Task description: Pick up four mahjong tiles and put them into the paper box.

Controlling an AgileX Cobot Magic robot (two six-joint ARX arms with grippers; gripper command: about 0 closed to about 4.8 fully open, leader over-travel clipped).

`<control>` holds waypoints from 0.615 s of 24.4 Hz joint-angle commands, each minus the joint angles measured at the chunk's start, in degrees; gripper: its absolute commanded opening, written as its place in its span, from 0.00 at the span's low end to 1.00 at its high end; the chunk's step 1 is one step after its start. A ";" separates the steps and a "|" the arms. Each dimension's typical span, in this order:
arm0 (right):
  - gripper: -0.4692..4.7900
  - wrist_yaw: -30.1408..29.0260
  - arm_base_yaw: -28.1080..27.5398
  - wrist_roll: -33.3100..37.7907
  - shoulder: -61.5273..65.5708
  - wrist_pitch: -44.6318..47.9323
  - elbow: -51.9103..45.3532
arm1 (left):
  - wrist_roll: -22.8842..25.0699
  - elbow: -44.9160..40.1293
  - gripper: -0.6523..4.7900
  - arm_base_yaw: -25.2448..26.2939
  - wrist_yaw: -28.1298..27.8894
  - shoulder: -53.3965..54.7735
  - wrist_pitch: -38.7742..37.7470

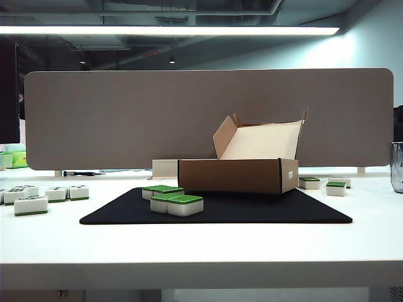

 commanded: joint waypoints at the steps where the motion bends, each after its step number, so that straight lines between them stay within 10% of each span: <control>1: 0.09 -4.96 0.00 -0.07 -0.46 -3.93 3.80 | 0.26 -0.22 0.11 0.07 0.24 0.02 -0.61; 15: 0.09 -19.91 0.00 -0.04 -0.44 -23.52 15.10 | 0.28 -0.22 0.11 0.07 0.22 0.02 -0.61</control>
